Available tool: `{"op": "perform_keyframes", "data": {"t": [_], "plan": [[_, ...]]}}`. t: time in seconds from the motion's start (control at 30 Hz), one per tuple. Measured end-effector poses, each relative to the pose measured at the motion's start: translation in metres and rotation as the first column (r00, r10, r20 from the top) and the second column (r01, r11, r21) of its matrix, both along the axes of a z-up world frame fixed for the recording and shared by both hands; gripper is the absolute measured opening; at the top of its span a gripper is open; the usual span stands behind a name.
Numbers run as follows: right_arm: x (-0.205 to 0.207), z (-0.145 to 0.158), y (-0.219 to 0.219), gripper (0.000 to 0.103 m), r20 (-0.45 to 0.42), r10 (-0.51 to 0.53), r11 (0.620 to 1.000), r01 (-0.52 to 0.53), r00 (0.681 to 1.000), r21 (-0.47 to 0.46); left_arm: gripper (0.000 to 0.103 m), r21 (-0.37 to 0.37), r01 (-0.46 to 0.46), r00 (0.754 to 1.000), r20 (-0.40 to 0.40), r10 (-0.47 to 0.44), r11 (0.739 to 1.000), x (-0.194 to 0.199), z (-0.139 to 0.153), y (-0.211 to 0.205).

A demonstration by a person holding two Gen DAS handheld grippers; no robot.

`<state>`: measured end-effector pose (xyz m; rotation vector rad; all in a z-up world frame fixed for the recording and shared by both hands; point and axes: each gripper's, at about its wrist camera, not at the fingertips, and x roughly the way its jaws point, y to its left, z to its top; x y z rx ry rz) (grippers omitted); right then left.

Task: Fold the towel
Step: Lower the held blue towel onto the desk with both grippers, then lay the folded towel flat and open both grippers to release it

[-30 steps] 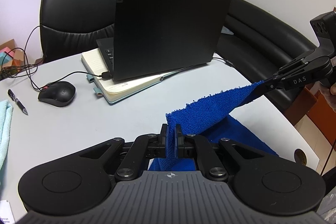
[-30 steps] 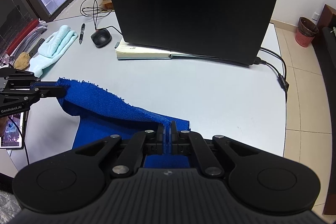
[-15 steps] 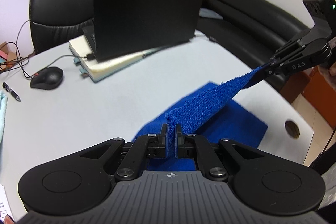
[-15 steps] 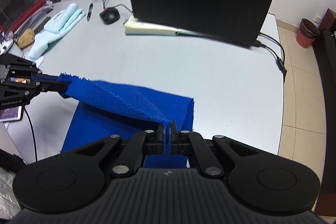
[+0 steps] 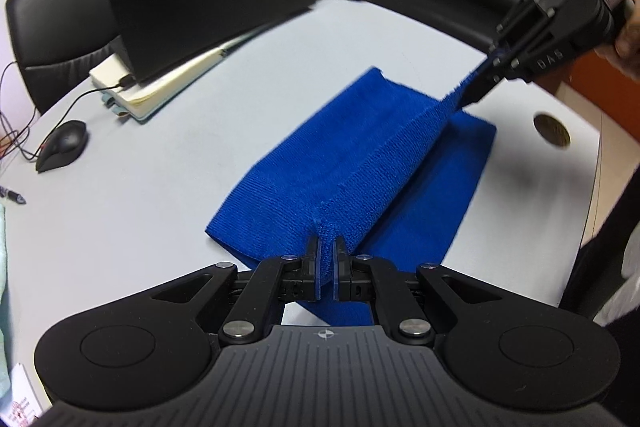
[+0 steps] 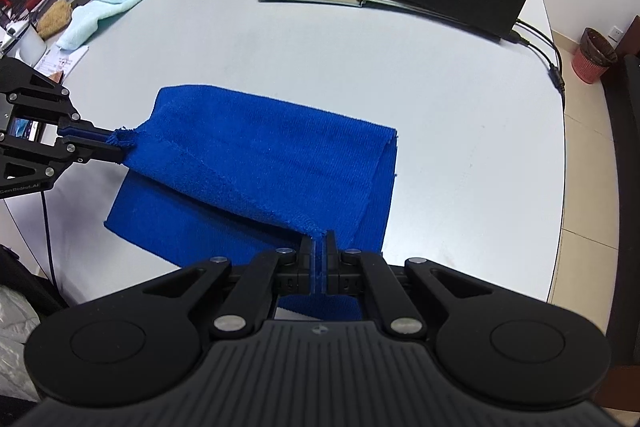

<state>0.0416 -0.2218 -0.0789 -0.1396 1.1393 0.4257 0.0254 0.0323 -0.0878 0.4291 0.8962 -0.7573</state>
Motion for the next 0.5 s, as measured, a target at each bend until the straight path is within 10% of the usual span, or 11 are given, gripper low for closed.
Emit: {"op": "perform_keyframes", "data": {"t": [0.5], "plan": [[-0.012,-0.015,0.002,0.006,-0.016,0.011,1.000,-0.012,1.000,-0.014,0.019,0.030,0.008,0.999,-0.045,-0.007,1.000,-0.014,-0.008,-0.003]]}}
